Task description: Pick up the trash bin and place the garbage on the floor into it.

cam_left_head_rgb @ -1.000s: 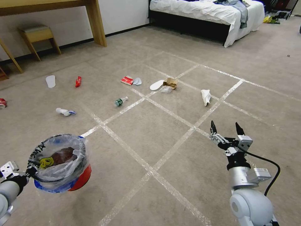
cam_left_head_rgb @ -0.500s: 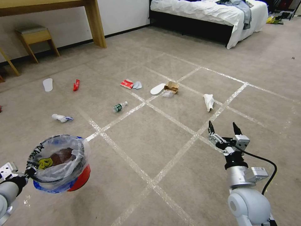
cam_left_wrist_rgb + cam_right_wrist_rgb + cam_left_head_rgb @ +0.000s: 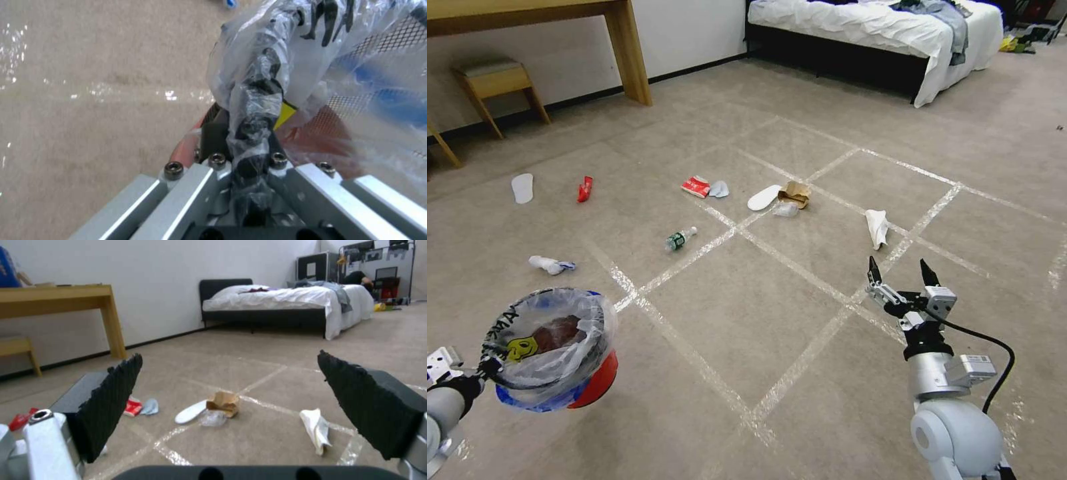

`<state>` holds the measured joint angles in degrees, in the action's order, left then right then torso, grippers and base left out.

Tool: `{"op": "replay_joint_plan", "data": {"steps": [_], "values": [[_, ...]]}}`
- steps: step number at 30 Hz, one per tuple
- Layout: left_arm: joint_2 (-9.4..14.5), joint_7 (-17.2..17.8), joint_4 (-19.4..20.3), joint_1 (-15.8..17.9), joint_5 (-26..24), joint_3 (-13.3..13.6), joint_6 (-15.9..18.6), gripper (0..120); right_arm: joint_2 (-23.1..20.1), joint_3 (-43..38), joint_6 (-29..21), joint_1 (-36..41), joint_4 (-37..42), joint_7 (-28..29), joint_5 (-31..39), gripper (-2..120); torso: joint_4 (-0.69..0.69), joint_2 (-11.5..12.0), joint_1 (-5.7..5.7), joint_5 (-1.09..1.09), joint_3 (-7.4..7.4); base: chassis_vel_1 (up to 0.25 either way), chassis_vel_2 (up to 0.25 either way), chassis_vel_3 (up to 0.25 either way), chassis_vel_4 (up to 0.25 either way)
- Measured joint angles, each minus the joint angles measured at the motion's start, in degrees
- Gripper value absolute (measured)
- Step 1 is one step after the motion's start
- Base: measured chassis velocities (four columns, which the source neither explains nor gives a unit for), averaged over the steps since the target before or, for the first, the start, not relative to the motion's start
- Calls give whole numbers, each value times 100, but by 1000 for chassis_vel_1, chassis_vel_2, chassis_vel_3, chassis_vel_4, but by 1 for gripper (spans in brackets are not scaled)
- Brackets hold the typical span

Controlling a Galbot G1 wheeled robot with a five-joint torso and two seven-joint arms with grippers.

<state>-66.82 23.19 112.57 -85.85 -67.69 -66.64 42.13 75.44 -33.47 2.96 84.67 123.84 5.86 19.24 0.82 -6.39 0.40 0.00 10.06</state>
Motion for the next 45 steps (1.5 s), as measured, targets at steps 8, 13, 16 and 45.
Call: {"op": "replay_joint_plan", "data": {"steps": [8,13,16,45], "values": [[82,1,-108,1,-32,-90,1,1,-10,3,-12,-5,2,-4,43,100,0,0,0,0,0,-118,118,122,-109],[106,1,-165,-5,-47,-134,1,1,-11,15,-12,-17,-20,-8,51,100,0,0,0,0,0,-126,128,108,-121],[135,2,-193,-19,-69,-190,1,1,-11,36,-12,-40,-41,-19,63,100,0,0,0,0,0,-102,108,98,-108],[274,-5,-372,-75,-151,-450,2,1,-6,-22,61,44,49,-45,82,100,0,0,0,0,0,-114,121,114,-118]]}}
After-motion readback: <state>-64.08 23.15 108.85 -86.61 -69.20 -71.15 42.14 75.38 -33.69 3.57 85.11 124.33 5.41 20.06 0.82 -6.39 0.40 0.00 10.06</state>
